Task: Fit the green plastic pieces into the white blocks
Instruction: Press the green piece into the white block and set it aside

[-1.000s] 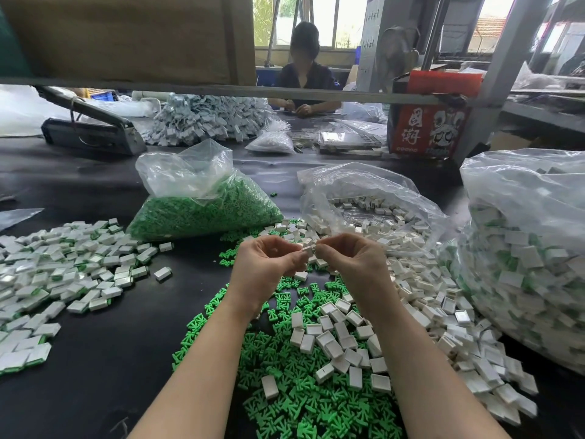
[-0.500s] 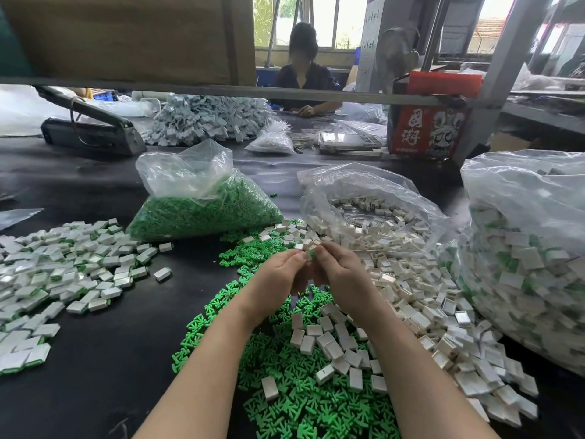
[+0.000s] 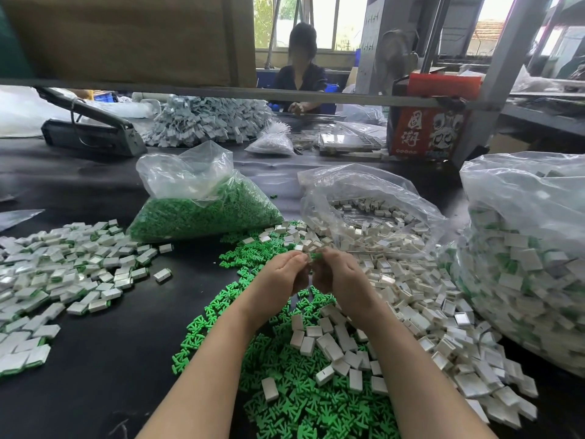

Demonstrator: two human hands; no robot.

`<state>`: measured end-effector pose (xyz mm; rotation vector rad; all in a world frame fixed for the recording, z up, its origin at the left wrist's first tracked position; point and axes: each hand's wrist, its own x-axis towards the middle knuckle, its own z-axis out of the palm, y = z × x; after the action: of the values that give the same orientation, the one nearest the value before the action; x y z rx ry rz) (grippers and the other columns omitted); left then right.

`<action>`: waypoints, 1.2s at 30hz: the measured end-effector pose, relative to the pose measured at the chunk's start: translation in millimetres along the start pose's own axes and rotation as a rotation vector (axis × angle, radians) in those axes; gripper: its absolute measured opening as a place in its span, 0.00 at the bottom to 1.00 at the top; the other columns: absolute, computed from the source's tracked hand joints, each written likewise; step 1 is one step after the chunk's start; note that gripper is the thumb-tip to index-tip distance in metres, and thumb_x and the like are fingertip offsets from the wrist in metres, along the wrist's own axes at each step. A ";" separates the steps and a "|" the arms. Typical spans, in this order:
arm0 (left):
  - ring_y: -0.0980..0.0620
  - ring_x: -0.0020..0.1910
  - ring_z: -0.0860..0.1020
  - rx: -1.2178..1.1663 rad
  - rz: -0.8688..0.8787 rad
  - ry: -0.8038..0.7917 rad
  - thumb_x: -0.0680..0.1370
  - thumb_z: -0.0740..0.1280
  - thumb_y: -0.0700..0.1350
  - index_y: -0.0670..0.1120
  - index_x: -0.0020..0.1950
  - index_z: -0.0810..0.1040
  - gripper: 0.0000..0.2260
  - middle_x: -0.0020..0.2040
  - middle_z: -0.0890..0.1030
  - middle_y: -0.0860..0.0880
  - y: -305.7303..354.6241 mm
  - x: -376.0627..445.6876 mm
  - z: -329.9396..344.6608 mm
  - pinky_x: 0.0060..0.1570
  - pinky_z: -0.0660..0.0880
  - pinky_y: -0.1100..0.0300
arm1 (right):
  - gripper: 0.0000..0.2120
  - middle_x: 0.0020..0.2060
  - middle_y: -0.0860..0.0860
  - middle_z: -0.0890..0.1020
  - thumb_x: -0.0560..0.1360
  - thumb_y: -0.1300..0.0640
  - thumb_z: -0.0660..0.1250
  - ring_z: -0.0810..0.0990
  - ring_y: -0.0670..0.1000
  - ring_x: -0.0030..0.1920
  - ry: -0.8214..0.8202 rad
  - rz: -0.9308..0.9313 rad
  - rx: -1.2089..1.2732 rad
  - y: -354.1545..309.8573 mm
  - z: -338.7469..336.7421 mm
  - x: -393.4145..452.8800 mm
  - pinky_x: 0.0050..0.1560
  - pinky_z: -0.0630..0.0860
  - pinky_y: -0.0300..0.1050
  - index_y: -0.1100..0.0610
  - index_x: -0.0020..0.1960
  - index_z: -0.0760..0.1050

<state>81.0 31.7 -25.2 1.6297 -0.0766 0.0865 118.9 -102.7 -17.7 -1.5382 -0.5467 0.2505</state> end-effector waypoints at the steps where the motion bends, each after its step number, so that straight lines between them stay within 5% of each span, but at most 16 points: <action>1: 0.54 0.36 0.74 -0.010 0.005 0.010 0.77 0.60 0.51 0.50 0.38 0.77 0.12 0.31 0.76 0.56 -0.3 -0.3 0.0 0.49 0.72 0.55 | 0.19 0.24 0.45 0.72 0.84 0.60 0.48 0.69 0.44 0.25 0.008 0.027 0.059 -0.9 -0.5 -0.3 0.27 0.67 0.36 0.59 0.36 0.68; 9: 0.56 0.29 0.67 -0.038 0.077 0.026 0.80 0.56 0.50 0.47 0.37 0.70 0.14 0.31 0.70 0.52 2.0 -0.6 -5.9 0.31 0.67 0.69 | 0.21 0.26 0.51 0.72 0.84 0.54 0.48 0.69 0.49 0.26 0.089 0.090 0.204 -4.0 -6.5 -0.8 0.31 0.64 0.42 0.59 0.39 0.71; 16: 0.59 0.38 0.75 0.044 0.085 0.043 0.78 0.58 0.53 0.52 0.45 0.80 0.12 0.35 0.78 0.57 -1.8 3.0 -1.7 0.43 0.74 0.63 | 0.08 0.32 0.48 0.79 0.77 0.60 0.68 0.76 0.43 0.32 0.077 -0.032 0.120 -4.5 -7.1 -0.5 0.34 0.72 0.34 0.65 0.50 0.76; 20: 0.61 0.37 0.76 0.051 0.068 0.035 0.78 0.58 0.53 0.52 0.47 0.80 0.12 0.35 0.79 0.60 -0.5 2.2 0.1 0.41 0.74 0.68 | 0.06 0.33 0.50 0.80 0.74 0.61 0.70 0.74 0.47 0.33 0.139 -0.004 0.240 -6.3 -6.9 -0.7 0.36 0.72 0.41 0.62 0.47 0.76; 24: 0.52 0.36 0.69 0.037 0.019 0.061 0.79 0.58 0.51 0.47 0.41 0.74 0.12 0.35 0.72 0.52 -0.5 -1.5 -6.1 0.42 0.68 0.58 | 0.07 0.42 0.57 0.84 0.72 0.61 0.69 0.79 0.50 0.37 0.232 0.055 0.502 -8.5 -20.6 -1.8 0.37 0.76 0.40 0.61 0.48 0.74; 28: 0.53 0.34 0.66 0.035 0.032 0.072 0.84 0.56 0.46 0.45 0.41 0.71 0.13 0.33 0.69 0.50 -0.8 -1.0 -6.5 0.39 0.65 0.58 | 0.07 0.41 0.58 0.83 0.75 0.66 0.68 0.78 0.50 0.36 0.287 0.060 0.391 -5.6 -20.0 -1.8 0.34 0.75 0.39 0.65 0.53 0.77; 36: 0.50 0.43 0.72 -0.028 -0.016 0.095 0.78 0.60 0.53 0.47 0.44 0.77 0.12 0.36 0.76 0.55 -1.3 -0.4 -3.8 0.57 0.72 0.48 | 0.16 0.36 0.52 0.80 0.67 0.54 0.73 0.72 0.47 0.35 0.227 0.058 0.366 -8.0 -14.3 -1.8 0.38 0.69 0.41 0.64 0.50 0.82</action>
<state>80.8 35.5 -26.3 1.5955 0.0079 0.1497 122.8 -116.4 -9.3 -1.2073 -0.2595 0.2044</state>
